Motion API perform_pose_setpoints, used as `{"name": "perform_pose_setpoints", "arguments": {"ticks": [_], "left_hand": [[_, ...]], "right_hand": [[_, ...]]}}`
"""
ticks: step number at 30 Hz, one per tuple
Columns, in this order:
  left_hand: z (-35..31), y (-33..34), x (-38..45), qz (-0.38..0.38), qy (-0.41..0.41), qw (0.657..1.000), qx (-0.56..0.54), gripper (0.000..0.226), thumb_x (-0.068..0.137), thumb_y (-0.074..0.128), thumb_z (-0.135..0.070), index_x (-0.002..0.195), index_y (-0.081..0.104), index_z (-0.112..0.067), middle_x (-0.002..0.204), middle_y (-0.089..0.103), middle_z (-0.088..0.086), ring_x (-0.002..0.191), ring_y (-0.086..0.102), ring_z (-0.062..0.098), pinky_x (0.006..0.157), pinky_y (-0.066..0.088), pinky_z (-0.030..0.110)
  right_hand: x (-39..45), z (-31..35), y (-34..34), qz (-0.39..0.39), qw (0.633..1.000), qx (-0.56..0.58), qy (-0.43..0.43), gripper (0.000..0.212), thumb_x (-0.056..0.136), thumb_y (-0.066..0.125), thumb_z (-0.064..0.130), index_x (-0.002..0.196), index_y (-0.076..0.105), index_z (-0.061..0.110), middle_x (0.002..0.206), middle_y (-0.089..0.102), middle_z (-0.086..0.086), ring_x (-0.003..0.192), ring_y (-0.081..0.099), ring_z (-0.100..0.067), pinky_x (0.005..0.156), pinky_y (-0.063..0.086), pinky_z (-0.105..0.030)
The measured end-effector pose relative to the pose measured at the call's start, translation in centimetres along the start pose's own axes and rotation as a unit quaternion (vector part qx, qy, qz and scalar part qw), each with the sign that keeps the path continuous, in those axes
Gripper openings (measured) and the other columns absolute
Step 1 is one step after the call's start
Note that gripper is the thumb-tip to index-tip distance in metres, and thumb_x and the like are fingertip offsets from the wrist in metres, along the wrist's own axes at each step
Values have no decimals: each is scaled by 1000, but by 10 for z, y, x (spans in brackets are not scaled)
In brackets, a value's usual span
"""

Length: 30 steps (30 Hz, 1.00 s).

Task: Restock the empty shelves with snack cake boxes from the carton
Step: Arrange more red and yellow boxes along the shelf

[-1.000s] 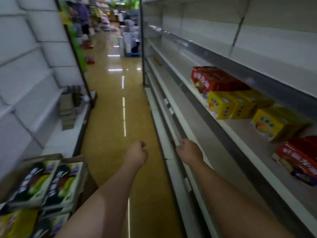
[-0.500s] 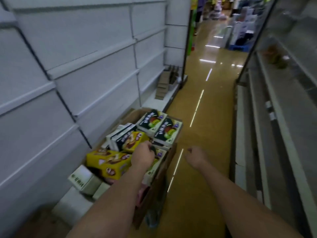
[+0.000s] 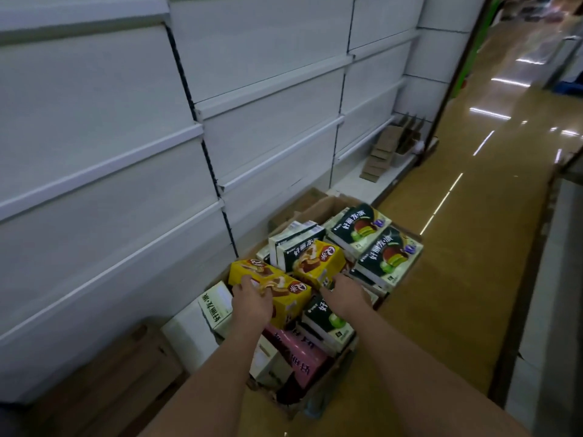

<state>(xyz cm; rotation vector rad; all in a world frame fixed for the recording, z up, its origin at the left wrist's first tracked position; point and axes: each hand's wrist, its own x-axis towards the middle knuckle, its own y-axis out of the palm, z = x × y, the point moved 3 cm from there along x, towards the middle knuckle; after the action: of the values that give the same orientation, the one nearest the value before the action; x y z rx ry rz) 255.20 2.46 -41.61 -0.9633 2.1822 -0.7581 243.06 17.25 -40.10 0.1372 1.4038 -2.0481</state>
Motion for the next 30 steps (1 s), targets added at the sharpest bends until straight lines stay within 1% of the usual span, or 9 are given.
{"name": "perform_pose_setpoints", "arguments": {"ticks": [4, 6, 9, 13, 16, 20, 23, 26, 30], "left_hand": [[-5, 20, 15, 21, -77, 996, -35, 66, 98, 44, -40, 149, 18, -9, 151, 22, 20, 131, 35, 41, 106, 35, 48], [-4, 30, 19, 22, -120, 991, -56, 71, 98, 40, -46, 152, 9, -12, 156, 12, 17, 137, 26, 42, 111, 28, 49], [1, 41, 26, 18, -174, 979, -103, 78, 97, 39, -50, 152, -4, -16, 159, -3, 16, 143, 14, 41, 114, 21, 51], [6, 52, 36, 3, -225, 964, -143, 83, 94, 48, -46, 152, -3, -15, 157, 3, 18, 141, 17, 40, 113, 24, 51], [5, 55, 41, 0, -253, 960, -122, 82, 93, 52, -41, 151, 3, -11, 154, 11, 20, 138, 21, 41, 113, 25, 48], [-6, 56, 45, -12, -295, 948, -118, 82, 89, 57, -43, 149, 11, -10, 152, 16, 19, 137, 20, 38, 108, 26, 45], [-12, 62, 49, -22, -311, 939, -147, 87, 86, 60, -44, 150, 9, -13, 152, 15, 17, 136, 22, 38, 106, 29, 46], [-15, 69, 51, -40, -321, 930, -178, 87, 87, 59, -36, 150, 5, -15, 153, 9, 15, 135, 23, 40, 105, 31, 47], [-18, 70, 50, -41, -317, 932, -171, 86, 88, 57, -29, 151, 1, -13, 154, 7, 16, 136, 21, 40, 106, 30, 47]], "right_hand": [[32, -3, 4, 3, 1000, 11, 25, 48, 100, 35, 46, 116, 51, 4, 101, 62, -12, 86, 57, -25, 66, 44, -31], [46, -6, 7, -2, 999, 13, 35, 46, 100, 35, 45, 112, 54, 5, 100, 62, -12, 86, 56, -26, 69, 45, -31], [62, -9, 13, -7, 997, 38, 61, 42, 96, 46, 43, 115, 53, 6, 114, 61, -14, 105, 57, -32, 76, 46, -35], [77, -12, 17, -15, 994, 44, 103, 52, 96, 42, 48, 123, 51, 5, 126, 57, -14, 122, 46, -33, 90, 43, -39], [83, -11, 20, 1, 991, -4, 136, 59, 97, 34, 54, 124, 54, 5, 135, 51, -13, 133, 32, -32, 105, 28, -41], [90, -5, 29, 3, 988, -3, 157, 65, 93, 33, 62, 124, 56, 9, 135, 50, -11, 131, 31, -31, 105, 25, -42], [100, 1, 31, -8, 980, 85, 181, 66, 92, 39, 61, 128, 49, 7, 137, 47, -13, 132, 30, -32, 105, 27, -43], [109, 2, 32, -43, 950, 232, 205, 65, 89, 55, 54, 131, 41, 6, 137, 49, -15, 133, 30, -35, 104, 32, -47], [115, 2, 35, -62, 906, 332, 255, 86, 79, 71, 48, 139, 28, 3, 141, 41, -19, 136, 29, -36, 105, 35, -51]]}}
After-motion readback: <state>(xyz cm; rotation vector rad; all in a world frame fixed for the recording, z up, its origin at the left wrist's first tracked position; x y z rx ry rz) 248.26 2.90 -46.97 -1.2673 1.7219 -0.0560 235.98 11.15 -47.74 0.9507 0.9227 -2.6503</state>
